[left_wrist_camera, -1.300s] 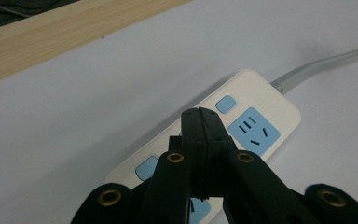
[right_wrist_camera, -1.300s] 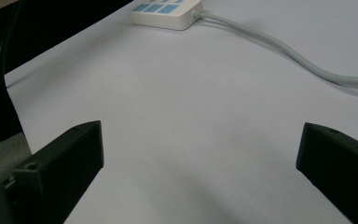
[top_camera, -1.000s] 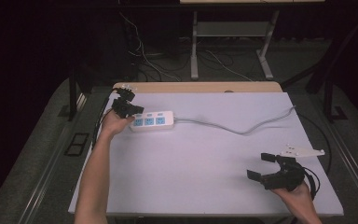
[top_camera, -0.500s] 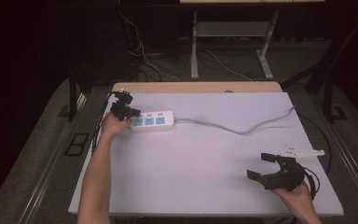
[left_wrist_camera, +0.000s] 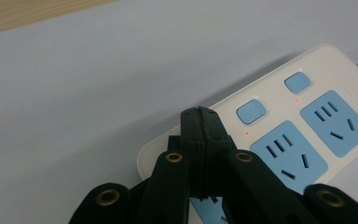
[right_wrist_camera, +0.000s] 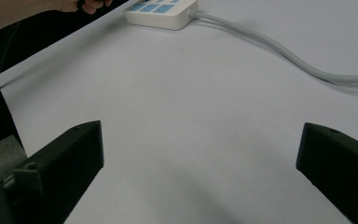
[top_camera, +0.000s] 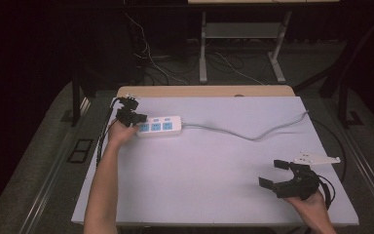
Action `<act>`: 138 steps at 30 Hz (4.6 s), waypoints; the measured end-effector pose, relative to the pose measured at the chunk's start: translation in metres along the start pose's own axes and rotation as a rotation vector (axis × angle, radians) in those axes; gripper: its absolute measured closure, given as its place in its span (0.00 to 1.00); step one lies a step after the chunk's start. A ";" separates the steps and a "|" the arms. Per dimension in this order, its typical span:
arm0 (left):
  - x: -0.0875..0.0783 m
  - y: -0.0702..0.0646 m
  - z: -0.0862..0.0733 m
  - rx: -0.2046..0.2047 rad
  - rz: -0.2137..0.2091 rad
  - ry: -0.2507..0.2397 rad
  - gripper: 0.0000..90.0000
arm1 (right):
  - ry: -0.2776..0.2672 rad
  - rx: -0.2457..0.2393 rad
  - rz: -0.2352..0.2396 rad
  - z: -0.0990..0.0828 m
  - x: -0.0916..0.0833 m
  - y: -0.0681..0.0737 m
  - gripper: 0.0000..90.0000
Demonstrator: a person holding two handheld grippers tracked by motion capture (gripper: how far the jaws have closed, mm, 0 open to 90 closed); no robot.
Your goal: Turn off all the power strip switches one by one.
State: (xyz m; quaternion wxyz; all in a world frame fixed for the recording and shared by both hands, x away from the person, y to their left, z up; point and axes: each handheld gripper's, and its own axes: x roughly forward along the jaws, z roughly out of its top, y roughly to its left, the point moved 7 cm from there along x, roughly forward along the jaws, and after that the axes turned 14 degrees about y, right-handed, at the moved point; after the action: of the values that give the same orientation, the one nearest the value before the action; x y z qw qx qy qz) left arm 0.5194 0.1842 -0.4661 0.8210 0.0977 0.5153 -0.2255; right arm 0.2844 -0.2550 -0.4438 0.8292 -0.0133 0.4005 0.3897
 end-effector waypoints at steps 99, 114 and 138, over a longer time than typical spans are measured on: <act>0.006 -0.037 0.027 0.108 -0.010 0.043 0.99 | -0.014 0.002 0.000 0.001 -0.003 -0.002 0.01; 0.013 -0.037 0.023 0.114 -0.006 0.056 0.99 | -0.016 -0.003 -0.005 0.002 -0.002 -0.003 0.01; 0.016 -0.033 0.021 0.028 -0.102 0.033 1.00 | -0.007 -0.012 -0.012 0.000 -0.002 -0.003 0.01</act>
State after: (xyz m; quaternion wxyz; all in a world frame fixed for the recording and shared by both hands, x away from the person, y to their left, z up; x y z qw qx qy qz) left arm 0.5268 0.1423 -0.4686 0.7984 0.0864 0.5298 -0.2728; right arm 0.2855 -0.2583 -0.4426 0.8326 -0.0194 0.3953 0.3874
